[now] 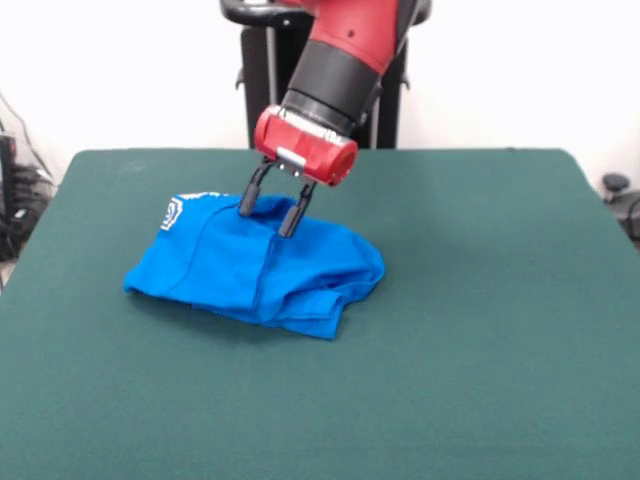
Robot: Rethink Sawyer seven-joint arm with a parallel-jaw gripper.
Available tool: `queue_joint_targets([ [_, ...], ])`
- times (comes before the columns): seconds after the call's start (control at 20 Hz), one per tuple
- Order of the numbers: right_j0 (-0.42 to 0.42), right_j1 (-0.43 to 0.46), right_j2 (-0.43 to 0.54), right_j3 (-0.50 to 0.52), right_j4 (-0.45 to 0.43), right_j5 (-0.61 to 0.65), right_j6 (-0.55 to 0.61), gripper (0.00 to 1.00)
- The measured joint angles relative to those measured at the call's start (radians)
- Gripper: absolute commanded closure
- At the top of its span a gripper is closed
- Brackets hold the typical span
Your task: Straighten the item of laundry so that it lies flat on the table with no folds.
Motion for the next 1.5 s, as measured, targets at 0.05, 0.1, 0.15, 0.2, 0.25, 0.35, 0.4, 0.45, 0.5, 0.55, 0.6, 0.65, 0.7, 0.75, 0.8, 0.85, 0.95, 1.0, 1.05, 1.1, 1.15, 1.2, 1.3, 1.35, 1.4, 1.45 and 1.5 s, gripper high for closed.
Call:
queue_joint_targets([
  [0.05, 0.000, -0.007, -0.004, 0.000, 0.000, 0.000, 0.000, 0.00],
  [0.1, 0.000, -0.013, -0.008, 0.000, 0.000, 0.000, 0.000, 0.00],
  [0.15, 0.000, -0.016, -0.012, 0.000, 0.000, 0.000, 0.000, 0.00],
  [0.2, 0.000, -0.017, -0.015, 0.000, 0.000, 0.000, 0.000, 0.00],
  [0.25, 0.000, -0.017, -0.021, 0.001, 0.000, 0.000, 0.000, 0.00],
  [0.35, 0.000, -0.008, -0.032, 0.000, 0.000, 0.000, 0.000, 0.00],
  [0.4, 0.000, -0.001, -0.039, 0.000, 0.001, 0.000, 0.000, 0.00],
  [0.45, 0.001, 0.008, -0.046, 0.000, 0.004, 0.000, 0.000, 0.00],
  [0.5, 0.002, 0.015, -0.050, 0.001, 0.006, 0.000, 0.000, 0.00],
  [0.55, 0.002, 0.018, -0.051, 0.001, 0.008, -0.001, 0.000, 0.00],
  [0.6, 0.002, 0.028, -0.056, 0.000, 0.013, -0.003, 0.000, 0.00],
  [0.65, 0.003, 0.035, -0.058, 0.000, 0.016, -0.006, 0.000, 0.00],
  [0.7, 0.003, 0.041, -0.059, 0.001, 0.019, -0.008, 0.000, 0.00],
  [0.75, 0.002, 0.055, -0.062, 0.000, 0.024, -0.018, 0.000, 0.00],
  [0.8, 0.003, 0.063, -0.063, 0.000, 0.026, -0.026, 0.000, 0.00],
  [0.85, 0.002, 0.068, -0.064, 0.000, 0.027, -0.033, 0.000, 0.00],
  [0.95, 0.002, 0.081, -0.066, 0.000, 0.029, -0.048, 0.000, 0.00],
  [1.0, 0.001, 0.089, -0.065, 0.000, 0.029, -0.057, 0.000, 0.00],
  [1.05, -0.001, 0.094, -0.065, 0.000, 0.029, -0.065, 0.000, 0.00],
  [1.1, -0.005, 0.100, -0.064, 0.000, 0.029, -0.077, 0.000, 0.00],
  [1.15, -0.016, 0.105, -0.059, 0.000, 0.029, -0.094, 0.000, 0.00],
  [1.2, -0.020, 0.106, -0.057, 0.000, 0.029, -0.098, 0.000, 0.00],
  [1.3, -0.029, 0.105, -0.053, 0.000, 0.029, -0.105, 0.000, 0.00],
  [1.35, -0.033, 0.105, -0.053, 0.000, 0.029, -0.107, 0.000, 0.00],
  [1.4, -0.040, 0.104, -0.053, 0.000, 0.029, -0.109, 0.000, 0.00],
  [1.45, -0.042, 0.104, -0.053, 0.000, 0.030, -0.109, 0.000, 0.00],
  [1.5, -0.042, 0.104, -0.053, 0.000, 0.031, -0.109, 0.000, 0.00],
])
